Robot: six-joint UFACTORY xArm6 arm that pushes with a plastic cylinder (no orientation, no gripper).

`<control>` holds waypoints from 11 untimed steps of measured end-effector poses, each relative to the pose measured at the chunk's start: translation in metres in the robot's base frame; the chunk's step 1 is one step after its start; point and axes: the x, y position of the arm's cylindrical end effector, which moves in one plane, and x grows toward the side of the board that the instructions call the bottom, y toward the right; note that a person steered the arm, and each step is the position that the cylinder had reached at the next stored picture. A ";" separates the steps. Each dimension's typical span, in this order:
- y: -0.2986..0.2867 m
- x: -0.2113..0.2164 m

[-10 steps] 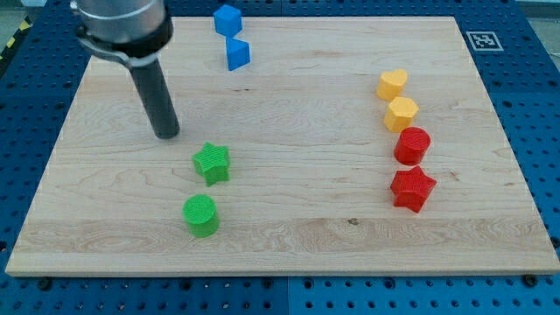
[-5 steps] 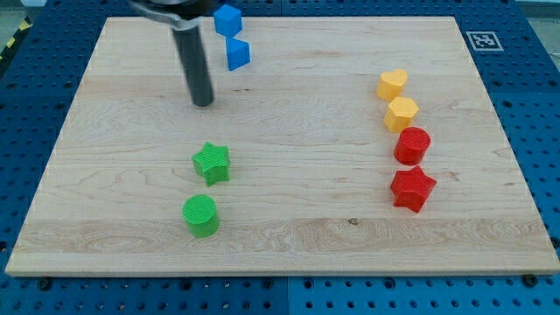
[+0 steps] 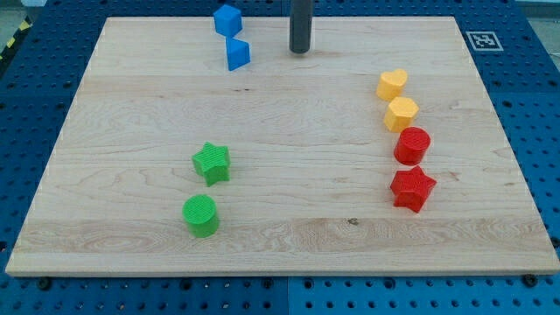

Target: Slide the blue triangle to the green star

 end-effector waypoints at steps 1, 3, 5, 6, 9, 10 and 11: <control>-0.042 -0.002; -0.085 -0.002; -0.096 0.007; -0.100 0.025; -0.101 0.084; -0.105 0.103; -0.115 0.124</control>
